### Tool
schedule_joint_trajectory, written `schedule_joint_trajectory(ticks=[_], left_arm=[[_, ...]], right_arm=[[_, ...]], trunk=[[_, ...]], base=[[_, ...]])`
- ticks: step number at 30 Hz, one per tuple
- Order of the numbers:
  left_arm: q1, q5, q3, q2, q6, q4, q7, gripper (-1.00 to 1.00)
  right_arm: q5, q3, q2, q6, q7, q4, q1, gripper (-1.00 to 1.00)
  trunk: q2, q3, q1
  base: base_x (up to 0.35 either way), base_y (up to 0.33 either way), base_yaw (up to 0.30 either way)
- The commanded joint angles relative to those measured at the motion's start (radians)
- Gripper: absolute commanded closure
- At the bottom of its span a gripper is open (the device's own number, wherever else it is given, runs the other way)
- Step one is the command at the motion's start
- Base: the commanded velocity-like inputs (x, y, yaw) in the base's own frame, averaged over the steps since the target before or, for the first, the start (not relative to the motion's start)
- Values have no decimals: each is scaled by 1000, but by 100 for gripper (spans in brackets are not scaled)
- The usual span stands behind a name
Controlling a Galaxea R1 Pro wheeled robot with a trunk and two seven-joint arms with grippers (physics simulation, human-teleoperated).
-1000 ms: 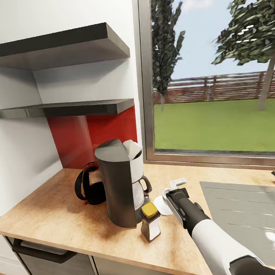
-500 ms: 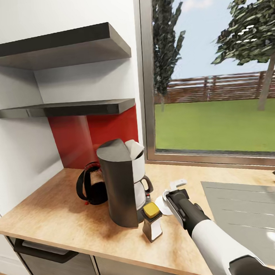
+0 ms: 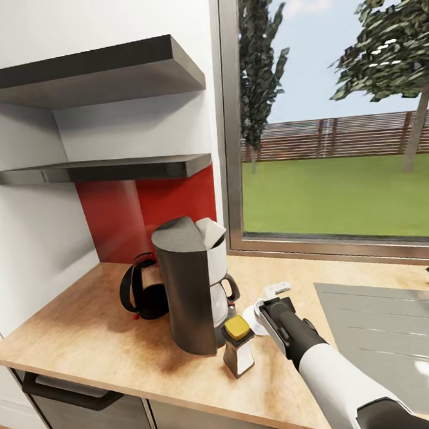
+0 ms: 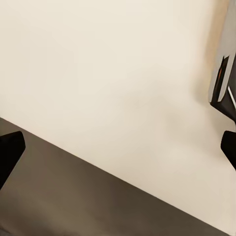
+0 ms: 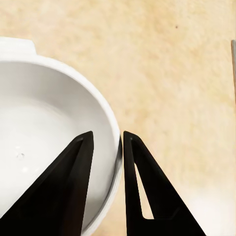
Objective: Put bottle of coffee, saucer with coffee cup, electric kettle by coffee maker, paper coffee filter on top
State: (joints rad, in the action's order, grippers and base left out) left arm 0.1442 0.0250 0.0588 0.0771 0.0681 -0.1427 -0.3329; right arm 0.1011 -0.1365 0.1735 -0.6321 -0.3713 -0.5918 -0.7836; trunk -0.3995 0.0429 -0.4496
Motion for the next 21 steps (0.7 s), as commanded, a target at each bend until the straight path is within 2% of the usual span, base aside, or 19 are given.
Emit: schedule_joint_trajectory(ticks=[1,21], left_arm=[[2,3,6,0,7,-5,0,-100],[2,4,6,-2,6,-5,-1,-100]], right_arm=[[11,-3,0,-9,2,0,0,100],[11,-3,0,-9,2,6,0,100]], trunk=[[-1,0,0],[-1,0,0]], base=[[0,0,0],[16,16,0]])
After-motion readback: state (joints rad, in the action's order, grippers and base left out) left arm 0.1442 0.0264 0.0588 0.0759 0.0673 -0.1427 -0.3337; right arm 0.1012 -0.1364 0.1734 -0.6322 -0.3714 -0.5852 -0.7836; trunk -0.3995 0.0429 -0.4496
